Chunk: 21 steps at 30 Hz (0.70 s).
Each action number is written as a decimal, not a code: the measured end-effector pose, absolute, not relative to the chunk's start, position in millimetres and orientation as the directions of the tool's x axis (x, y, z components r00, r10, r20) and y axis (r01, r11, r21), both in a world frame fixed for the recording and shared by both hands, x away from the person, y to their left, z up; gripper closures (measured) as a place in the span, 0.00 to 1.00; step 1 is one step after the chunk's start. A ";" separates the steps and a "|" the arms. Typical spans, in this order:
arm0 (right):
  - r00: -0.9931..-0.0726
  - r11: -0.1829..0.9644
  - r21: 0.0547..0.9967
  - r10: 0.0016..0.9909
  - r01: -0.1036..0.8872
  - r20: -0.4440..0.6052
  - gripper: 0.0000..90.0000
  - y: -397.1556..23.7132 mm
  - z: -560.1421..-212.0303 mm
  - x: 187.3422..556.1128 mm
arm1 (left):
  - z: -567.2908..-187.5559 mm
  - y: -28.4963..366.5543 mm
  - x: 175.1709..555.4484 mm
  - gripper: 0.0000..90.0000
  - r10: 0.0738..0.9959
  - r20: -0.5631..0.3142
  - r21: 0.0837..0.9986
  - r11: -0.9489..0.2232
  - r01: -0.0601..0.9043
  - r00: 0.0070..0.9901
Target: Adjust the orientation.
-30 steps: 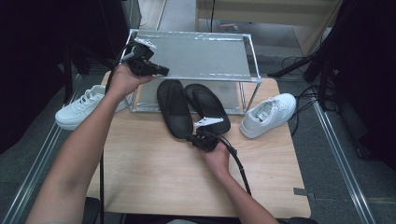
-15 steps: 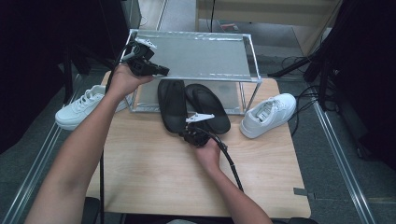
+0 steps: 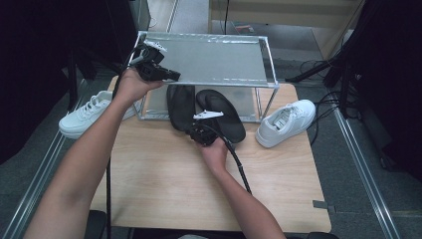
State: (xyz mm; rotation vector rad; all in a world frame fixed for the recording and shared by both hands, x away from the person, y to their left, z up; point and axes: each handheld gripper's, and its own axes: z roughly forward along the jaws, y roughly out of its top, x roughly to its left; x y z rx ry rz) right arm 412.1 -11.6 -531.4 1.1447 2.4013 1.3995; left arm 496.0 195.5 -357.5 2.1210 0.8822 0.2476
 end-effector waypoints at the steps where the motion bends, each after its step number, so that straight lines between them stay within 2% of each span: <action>1: -0.697 0.285 0.791 0.678 0.542 0.233 1.00 -10.5 -530.5 413.9 | -358.0 195.8 495.9 1.00 0.668 -0.118 0.749 -0.426 0.507 0.735; 8: -0.683 0.261 0.794 0.687 0.550 0.247 1.00 -1.2 -531.9 427.6 | -360.3 198.5 496.9 1.00 0.671 -0.155 0.756 -0.392 0.524 0.725; 16: -0.692 0.282 0.779 0.676 0.560 0.253 1.00 13.3 -531.0 443.4 | -360.1 196.8 495.3 1.00 0.675 -0.135 0.757 -0.402 0.515 0.725; 21: -0.704 0.285 0.782 0.662 0.554 0.257 1.00 6.7 -525.8 437.8 | -361.3 198.4 496.7 1.00 0.678 -0.157 0.759 -0.383 0.527 0.718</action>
